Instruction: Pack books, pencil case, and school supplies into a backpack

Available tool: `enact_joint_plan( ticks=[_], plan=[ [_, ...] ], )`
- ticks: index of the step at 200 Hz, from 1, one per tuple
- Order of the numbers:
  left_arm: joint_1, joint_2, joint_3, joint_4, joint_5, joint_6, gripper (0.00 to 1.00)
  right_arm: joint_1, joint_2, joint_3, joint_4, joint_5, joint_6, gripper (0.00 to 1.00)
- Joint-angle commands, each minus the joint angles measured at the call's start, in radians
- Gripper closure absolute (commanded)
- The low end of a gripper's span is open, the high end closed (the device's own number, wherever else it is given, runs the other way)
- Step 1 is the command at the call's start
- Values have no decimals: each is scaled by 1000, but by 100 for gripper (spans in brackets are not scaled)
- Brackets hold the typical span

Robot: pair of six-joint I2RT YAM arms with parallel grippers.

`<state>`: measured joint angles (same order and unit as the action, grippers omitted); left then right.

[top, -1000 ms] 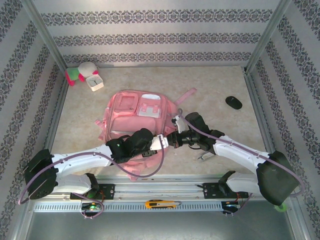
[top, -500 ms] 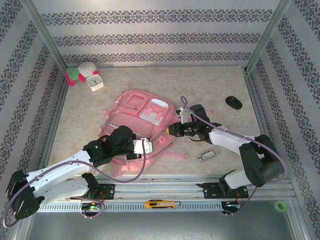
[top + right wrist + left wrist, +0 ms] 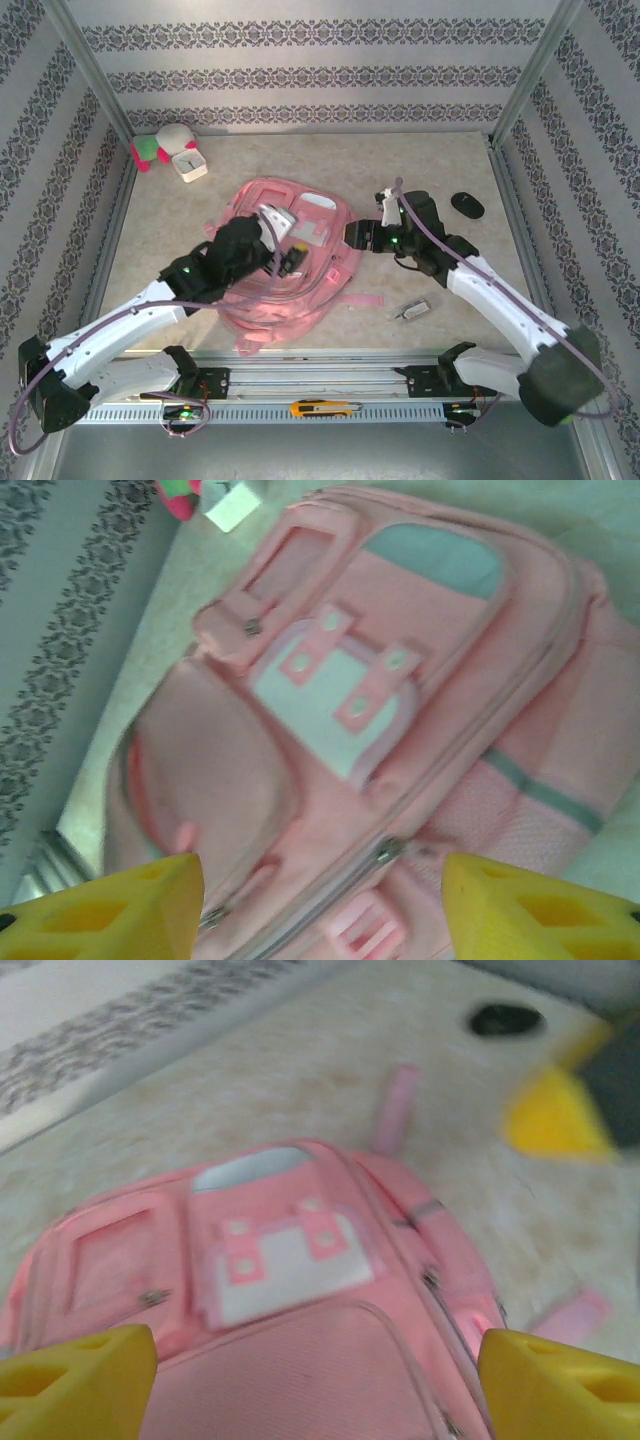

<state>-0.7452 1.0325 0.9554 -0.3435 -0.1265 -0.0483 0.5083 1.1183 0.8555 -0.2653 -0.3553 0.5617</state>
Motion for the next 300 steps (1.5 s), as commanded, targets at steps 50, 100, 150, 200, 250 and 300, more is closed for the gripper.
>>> enact_joint_plan(
  ticks=[50,100,150,200,250,300],
  plan=[
    [386,-123,-194,-255,83,-418,23,384,36,-172,48,272,437,39],
    [399,-110,-414,-63,311,-582,38,286,267,-234,435,175,442,45],
    [343,-227,-558,92,342,-710,39,77,425,-224,494,123,332,47],
    [310,-199,-544,199,360,-677,37,-7,401,-235,469,72,263,44],
    [310,-309,-352,2,284,-159,29,24,30,-233,231,109,137,42],
    [309,-272,-240,-169,451,496,28,31,-132,-268,201,32,14,41]
  ],
)
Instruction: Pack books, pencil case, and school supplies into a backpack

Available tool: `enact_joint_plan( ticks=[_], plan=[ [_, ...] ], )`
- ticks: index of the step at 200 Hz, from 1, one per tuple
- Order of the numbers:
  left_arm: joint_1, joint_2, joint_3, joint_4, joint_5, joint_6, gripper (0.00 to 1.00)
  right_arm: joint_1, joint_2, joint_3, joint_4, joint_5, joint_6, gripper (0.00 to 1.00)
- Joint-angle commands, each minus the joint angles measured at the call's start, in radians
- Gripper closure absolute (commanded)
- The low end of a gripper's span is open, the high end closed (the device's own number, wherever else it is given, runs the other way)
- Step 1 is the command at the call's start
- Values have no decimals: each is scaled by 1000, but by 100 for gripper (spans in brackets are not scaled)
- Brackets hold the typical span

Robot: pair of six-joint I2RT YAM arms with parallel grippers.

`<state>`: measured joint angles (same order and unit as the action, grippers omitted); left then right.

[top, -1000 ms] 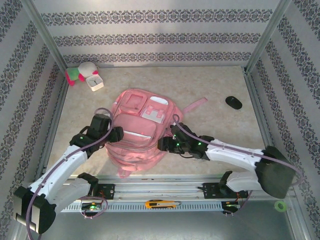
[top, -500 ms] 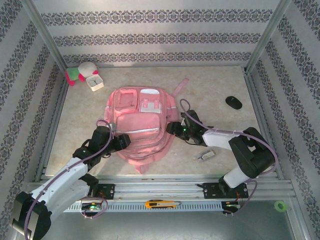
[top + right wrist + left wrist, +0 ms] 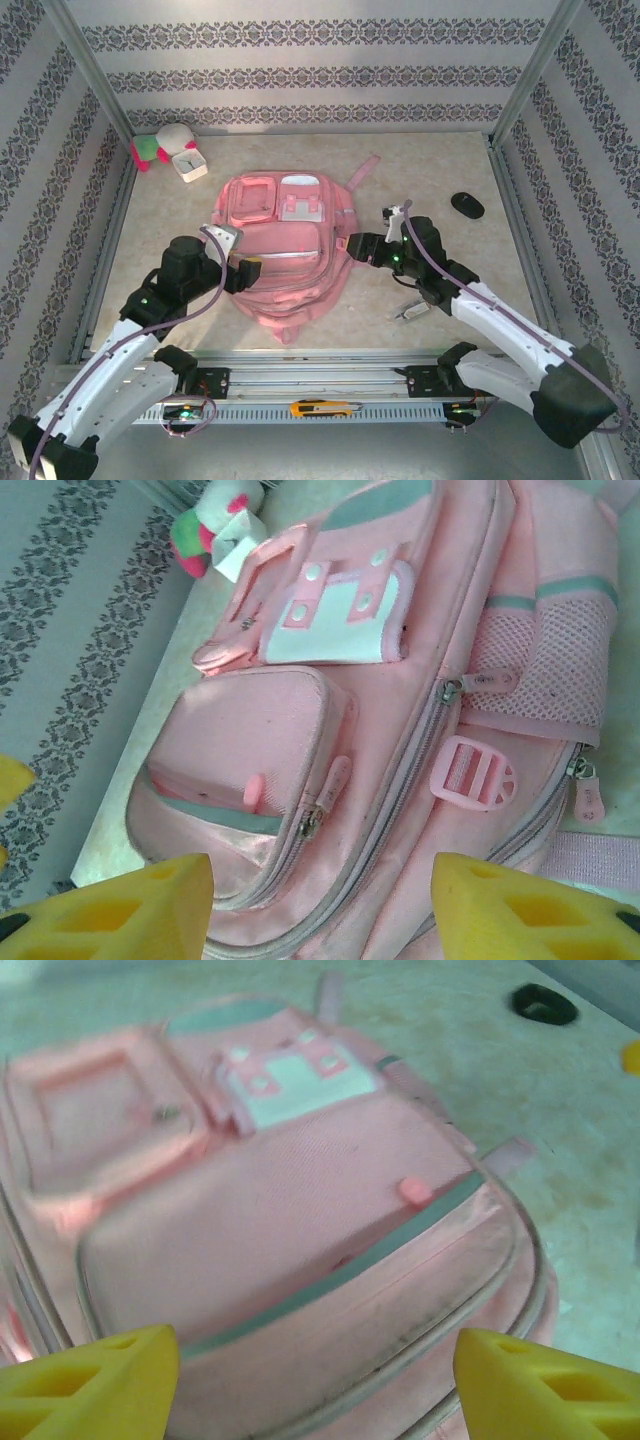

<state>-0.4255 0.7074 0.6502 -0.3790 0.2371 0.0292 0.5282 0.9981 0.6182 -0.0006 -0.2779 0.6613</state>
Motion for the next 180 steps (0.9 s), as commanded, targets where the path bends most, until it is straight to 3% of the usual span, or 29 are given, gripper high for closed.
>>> enact_joint_plan(
  ticks=[1,33,72,109,149,169,180],
  plan=[
    [-10,57,70,-138,89,426,28,12,-11,-31,-65,-49,-85,41],
    [-51,126,104,-240,244,611,29,70,-4,-24,-85,-69,-86,41],
    [-248,147,-11,-59,-12,696,24,130,21,-71,-28,-26,-37,40],
    [-316,249,-75,165,-204,704,24,185,63,-78,-13,-22,-8,40],
    [-337,353,-108,317,-332,722,26,189,54,-115,29,9,19,39],
    [-347,393,-119,362,-394,719,41,190,36,-140,38,24,50,38],
    [-356,398,-113,363,-412,719,54,190,21,-157,43,26,67,38]
  ],
)
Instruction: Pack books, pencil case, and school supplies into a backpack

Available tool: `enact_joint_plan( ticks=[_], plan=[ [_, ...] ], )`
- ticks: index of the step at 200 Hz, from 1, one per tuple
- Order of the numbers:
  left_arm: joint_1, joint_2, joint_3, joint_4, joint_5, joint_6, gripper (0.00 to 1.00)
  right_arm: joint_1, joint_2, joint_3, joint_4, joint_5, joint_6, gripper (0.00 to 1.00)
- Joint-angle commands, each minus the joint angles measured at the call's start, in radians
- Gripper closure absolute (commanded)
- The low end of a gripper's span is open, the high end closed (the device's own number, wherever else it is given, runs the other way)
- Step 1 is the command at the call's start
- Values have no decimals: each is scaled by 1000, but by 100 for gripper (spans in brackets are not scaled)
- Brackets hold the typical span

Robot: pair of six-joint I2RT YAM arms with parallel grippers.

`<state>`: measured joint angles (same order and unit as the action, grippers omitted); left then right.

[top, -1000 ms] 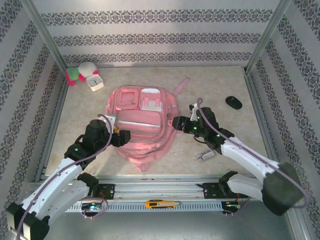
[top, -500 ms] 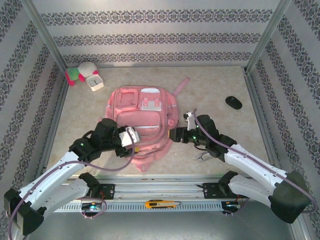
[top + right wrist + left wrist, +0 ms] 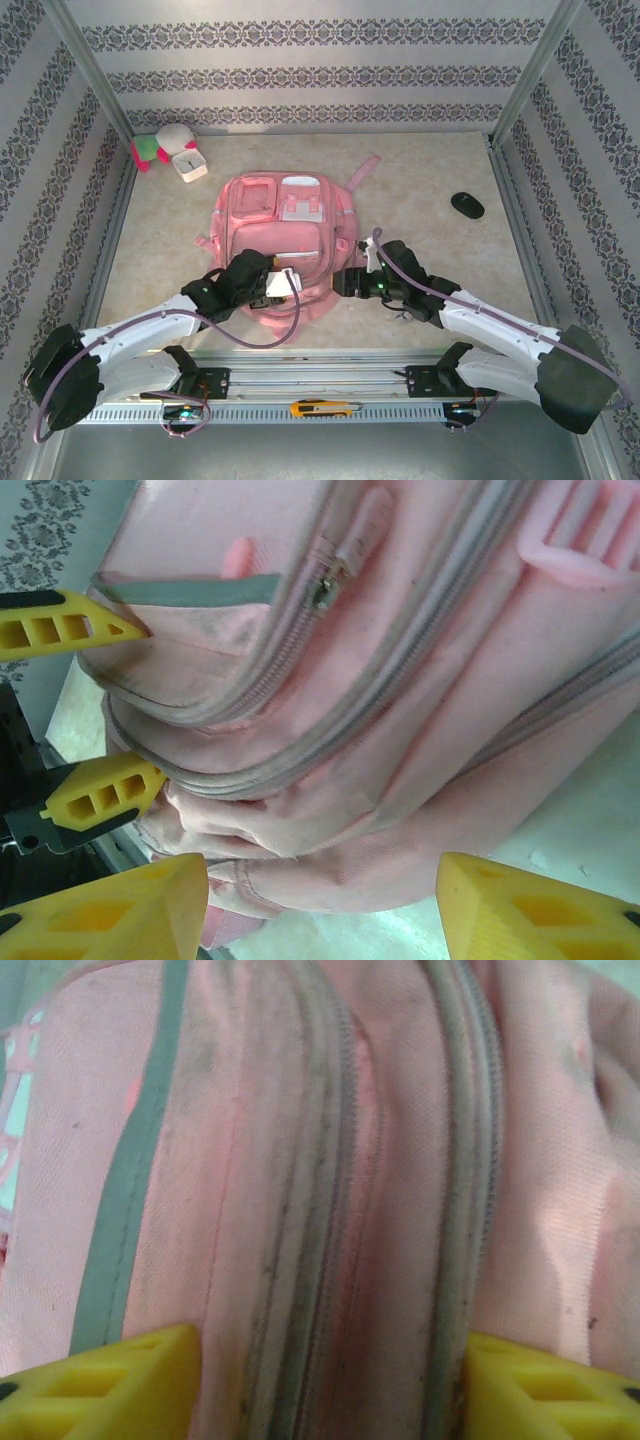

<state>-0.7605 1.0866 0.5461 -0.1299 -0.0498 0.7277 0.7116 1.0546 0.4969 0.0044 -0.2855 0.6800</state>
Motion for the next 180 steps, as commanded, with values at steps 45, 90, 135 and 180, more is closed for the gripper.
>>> enact_joint_plan(
  ticks=[45,90,135,180],
  plan=[
    [-17,-94,279,-192,8,-69,100,-15,-148,-62,-11,50,78,38],
    [127,55,904,-631,90,-43,100,-77,-248,86,-68,-69,38,37],
    [249,265,1361,-809,149,-52,100,-40,-210,235,-85,-126,-20,36],
    [275,336,1241,-777,244,-142,100,-40,-152,198,-83,-35,8,36]
  ],
)
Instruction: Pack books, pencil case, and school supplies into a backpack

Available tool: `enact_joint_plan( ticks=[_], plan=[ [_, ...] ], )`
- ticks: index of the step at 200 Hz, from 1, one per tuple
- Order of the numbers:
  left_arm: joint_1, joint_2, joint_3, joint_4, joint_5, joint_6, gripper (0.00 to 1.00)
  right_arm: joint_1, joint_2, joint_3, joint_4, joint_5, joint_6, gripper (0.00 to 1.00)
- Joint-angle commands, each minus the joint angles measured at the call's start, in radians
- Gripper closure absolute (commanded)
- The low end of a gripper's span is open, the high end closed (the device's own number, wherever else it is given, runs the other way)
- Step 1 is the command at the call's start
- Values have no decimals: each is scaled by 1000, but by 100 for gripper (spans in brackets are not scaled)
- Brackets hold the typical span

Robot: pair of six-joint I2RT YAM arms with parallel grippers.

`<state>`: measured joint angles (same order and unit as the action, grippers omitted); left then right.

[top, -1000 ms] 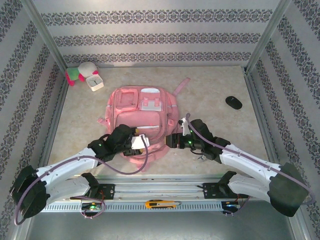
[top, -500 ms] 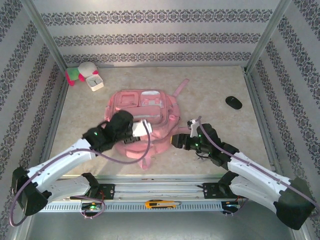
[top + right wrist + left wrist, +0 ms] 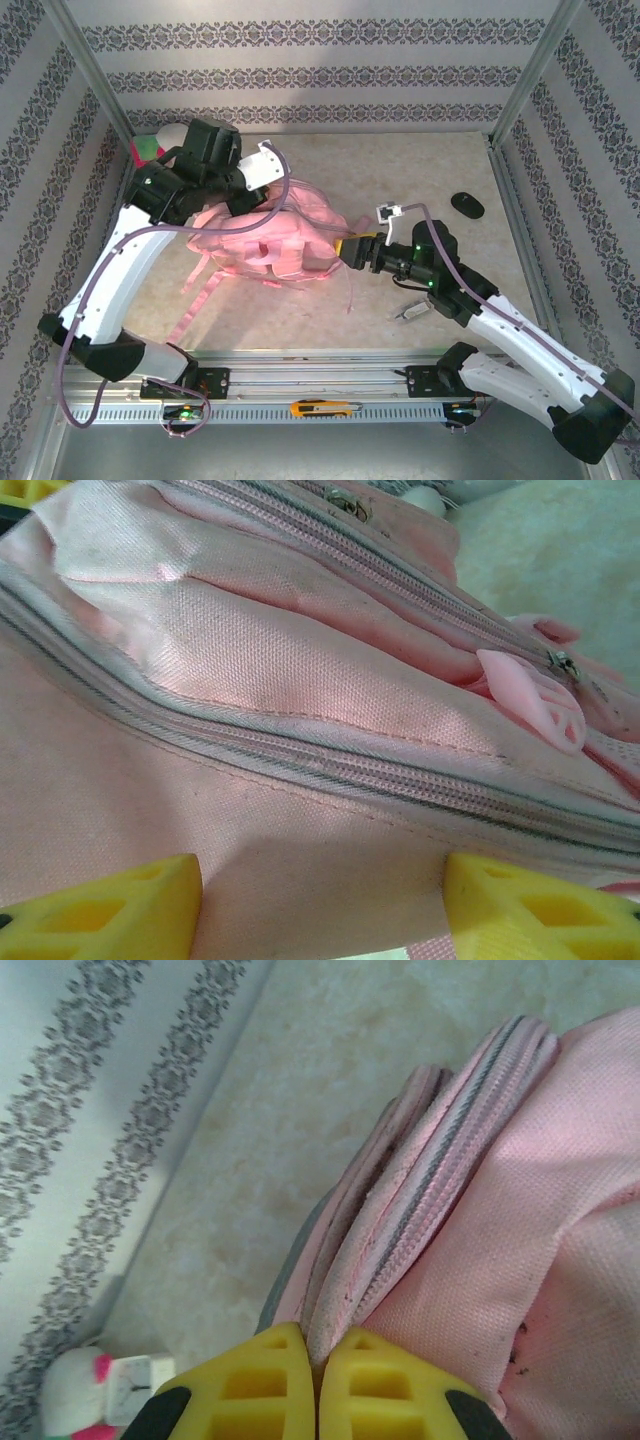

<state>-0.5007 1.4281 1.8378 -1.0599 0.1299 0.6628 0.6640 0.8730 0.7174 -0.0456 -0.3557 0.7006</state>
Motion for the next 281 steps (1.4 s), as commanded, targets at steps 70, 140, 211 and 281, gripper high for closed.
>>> enact_joint_plan(
  ticks=[70,140,211,281],
  plan=[
    [11,-133,-268,369,110,-38,100,-109,-13,-31,-73,46,-39,35],
    [-31,-484,-862,475,296,69,58,-122,-110,-138,-77,105,-179,36],
    [-127,-428,-950,506,233,190,33,-122,-78,-121,-60,59,-184,36],
    [-213,-321,-1037,679,68,167,27,-119,-83,-134,-51,42,-184,36]
  ],
)
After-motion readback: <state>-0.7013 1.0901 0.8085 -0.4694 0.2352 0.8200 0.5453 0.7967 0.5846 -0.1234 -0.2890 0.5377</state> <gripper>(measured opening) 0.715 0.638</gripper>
